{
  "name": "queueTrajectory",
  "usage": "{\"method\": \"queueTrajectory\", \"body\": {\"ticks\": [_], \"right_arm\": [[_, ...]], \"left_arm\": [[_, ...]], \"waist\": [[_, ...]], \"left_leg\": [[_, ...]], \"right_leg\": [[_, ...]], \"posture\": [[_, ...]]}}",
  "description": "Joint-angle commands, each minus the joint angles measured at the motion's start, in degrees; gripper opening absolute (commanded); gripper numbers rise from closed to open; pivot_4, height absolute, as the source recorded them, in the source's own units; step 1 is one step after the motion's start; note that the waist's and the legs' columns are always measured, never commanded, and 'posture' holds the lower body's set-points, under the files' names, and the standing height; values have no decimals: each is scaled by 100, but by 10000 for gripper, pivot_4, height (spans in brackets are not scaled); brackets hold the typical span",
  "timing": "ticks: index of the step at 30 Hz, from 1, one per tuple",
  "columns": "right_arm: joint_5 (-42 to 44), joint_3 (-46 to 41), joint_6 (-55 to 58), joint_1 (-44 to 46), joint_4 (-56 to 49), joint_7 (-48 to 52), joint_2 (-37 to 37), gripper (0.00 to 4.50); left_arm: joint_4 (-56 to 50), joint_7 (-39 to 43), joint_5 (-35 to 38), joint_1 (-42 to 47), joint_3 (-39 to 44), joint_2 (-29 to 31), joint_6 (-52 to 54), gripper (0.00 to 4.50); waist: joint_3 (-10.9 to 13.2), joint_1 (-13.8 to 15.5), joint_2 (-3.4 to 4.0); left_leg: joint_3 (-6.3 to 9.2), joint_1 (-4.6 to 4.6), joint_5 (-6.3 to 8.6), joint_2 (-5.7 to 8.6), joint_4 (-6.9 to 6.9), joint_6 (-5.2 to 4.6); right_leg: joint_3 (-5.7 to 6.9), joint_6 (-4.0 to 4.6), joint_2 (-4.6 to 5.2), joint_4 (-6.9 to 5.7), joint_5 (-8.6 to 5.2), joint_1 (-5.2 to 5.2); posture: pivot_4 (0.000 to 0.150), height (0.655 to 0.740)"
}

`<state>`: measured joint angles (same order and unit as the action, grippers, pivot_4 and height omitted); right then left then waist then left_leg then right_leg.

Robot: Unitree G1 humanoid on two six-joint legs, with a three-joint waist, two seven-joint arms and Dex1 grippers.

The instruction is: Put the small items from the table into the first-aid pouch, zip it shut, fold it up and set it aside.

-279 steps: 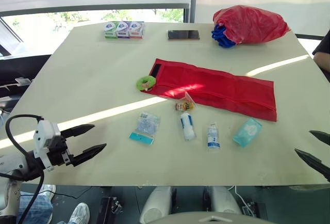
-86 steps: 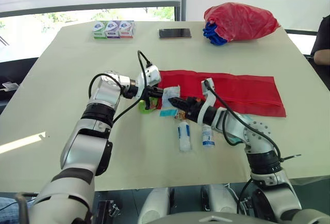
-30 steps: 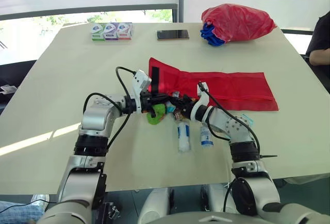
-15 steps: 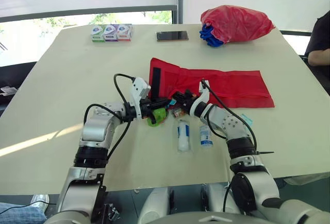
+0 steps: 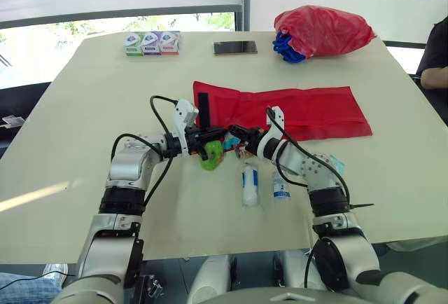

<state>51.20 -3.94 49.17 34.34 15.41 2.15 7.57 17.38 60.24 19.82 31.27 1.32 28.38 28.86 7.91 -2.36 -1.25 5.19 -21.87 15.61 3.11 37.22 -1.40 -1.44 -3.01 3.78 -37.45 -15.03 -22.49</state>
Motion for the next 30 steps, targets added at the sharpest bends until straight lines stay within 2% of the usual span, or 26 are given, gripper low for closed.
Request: {"method": "queueTrajectory", "body": {"ticks": [1, 10, 12, 14, 15, 16, 17, 30], "right_arm": [[-29, 92, 526, -142, -727, -54, -162, 24606], [-425, 276, 1076, -268, -1403, -88, -557, 24606], [-449, 244, 1122, -254, -1408, -51, -533, 19453], [-526, 250, 1111, -220, -1342, -28, -483, 12578], [-563, 254, 1103, -207, -1313, -20, -463, 6606], [-613, 258, 1084, -192, -1272, -9, -439, 2813], [-671, 259, 1042, -165, -1206, 1, -403, 615], [-1199, 104, 537, 332, -467, 179, 134, 615]], "left_arm": [[404, 199, -160, 225, -172, 84, -273, 0], [1287, 498, -518, 662, -365, 150, -934, 0], [1385, 538, -525, 733, -361, 128, -998, 0], [1410, 567, -523, 769, -364, 101, -1021, 0], [1413, 576, -524, 775, -367, 95, -1029, 0], [1410, 590, -526, 778, -375, 90, -1041, 0], [1396, 602, -520, 775, -379, 83, -1043, 0], [1096, 858, -454, 613, -505, -14, -1037, 0]], "waist": [[0, 5, -1], [0, 15, -2], [0, 15, -2], [0, 13, -2], [0, 10, -2], [0, 7, -2], [0, 7, -2], [0, 4, -2]], "left_leg": [[-1, -2, 0, 1, 0, 0], [-4, -6, 0, 3, 1, -1], [-4, -6, 0, 3, 1, -1], [-4, -7, 0, 3, 1, -2], [-4, -7, 1, 3, 1, -2], [-4, -7, 1, 3, 1, -2], [-4, -7, 1, 2, 0, -2], [-4, -7, 0, 2, 0, -1]], "right_leg": [[0, 0, 2, 0, 0, -2], [0, 0, 5, -3, 0, -9], [1, 0, 5, -3, 0, -9], [0, 0, 6, -3, 0, -9], [0, 0, 8, -3, 0, -10], [0, 0, 8, -3, 0, -10], [0, 0, 9, -3, 0, -10], [1, 0, 6, -4, 0, -11]], "posture": [[1500, 7400], [1500, 7400], [1500, 7400], [1500, 7400], [1500, 7400], [1500, 7400], [1500, 7400], [1500, 7400]]}}
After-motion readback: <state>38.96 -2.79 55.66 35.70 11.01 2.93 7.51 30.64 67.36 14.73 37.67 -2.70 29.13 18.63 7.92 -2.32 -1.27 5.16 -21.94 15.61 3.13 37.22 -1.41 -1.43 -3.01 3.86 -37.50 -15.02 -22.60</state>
